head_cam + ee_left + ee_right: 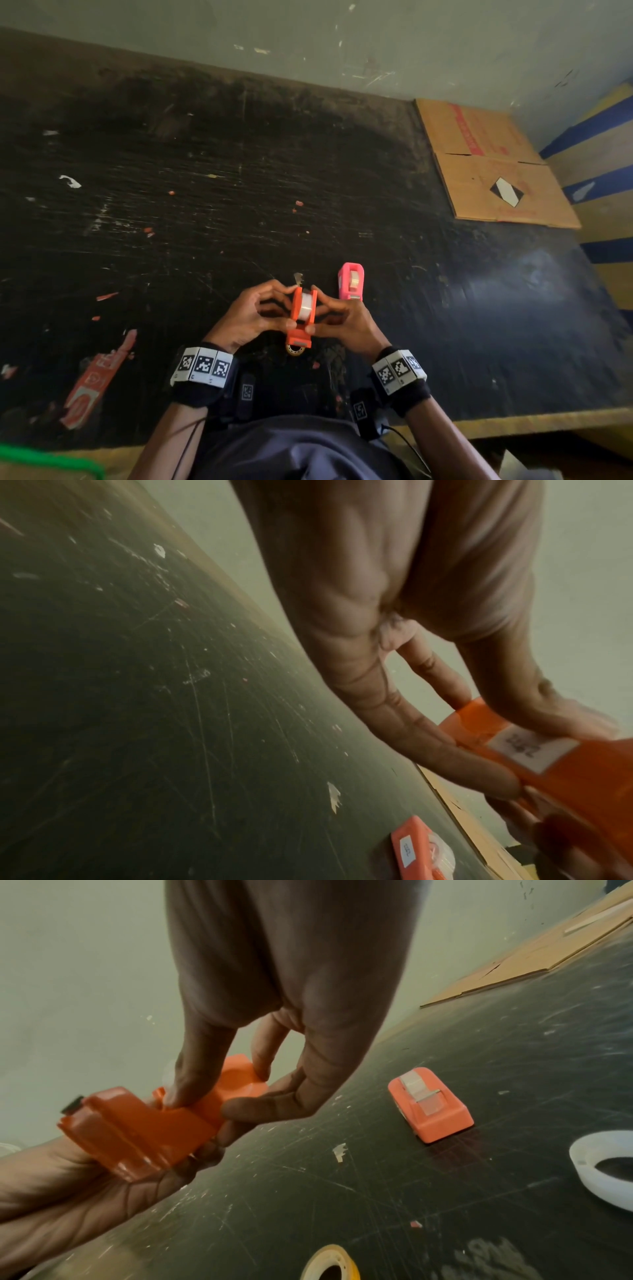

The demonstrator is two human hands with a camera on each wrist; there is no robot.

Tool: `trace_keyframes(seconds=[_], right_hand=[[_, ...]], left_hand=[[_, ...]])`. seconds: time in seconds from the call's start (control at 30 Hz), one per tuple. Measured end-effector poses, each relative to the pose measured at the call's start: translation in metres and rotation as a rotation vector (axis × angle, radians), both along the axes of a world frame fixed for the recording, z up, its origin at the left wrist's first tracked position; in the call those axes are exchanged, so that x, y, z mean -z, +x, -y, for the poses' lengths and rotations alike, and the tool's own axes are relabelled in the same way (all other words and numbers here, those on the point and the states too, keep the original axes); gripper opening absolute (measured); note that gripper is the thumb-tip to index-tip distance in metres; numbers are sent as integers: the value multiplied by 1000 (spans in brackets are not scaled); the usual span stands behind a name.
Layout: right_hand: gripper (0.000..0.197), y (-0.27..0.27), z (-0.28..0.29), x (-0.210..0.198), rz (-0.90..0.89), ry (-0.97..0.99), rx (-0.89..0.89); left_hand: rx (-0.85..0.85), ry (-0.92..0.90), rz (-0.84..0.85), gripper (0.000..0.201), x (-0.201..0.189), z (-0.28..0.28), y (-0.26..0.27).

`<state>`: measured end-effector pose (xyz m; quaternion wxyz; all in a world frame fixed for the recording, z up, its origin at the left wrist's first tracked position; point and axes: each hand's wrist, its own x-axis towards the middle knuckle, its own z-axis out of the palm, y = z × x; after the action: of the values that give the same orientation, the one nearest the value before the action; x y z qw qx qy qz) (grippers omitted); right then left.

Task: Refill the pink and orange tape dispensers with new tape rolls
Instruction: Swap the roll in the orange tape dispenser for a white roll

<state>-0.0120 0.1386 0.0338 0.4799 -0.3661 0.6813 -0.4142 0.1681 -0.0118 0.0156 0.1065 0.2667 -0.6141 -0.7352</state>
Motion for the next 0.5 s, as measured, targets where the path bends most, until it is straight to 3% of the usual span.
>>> trace_keyframes(seconds=[0.2, 0.4, 0.5], right_hand=[[70, -4, 1, -3, -37, 24, -33], [59, -10, 28, -2, -186, 54, -131], [72, -16, 52, 9, -199, 87, -173]], left_hand=[[8, -5, 4, 55, -2, 1, -2], [-25, -72, 105, 65, 2, 15, -3], [-29, -139, 159, 68, 4, 31, -10]])
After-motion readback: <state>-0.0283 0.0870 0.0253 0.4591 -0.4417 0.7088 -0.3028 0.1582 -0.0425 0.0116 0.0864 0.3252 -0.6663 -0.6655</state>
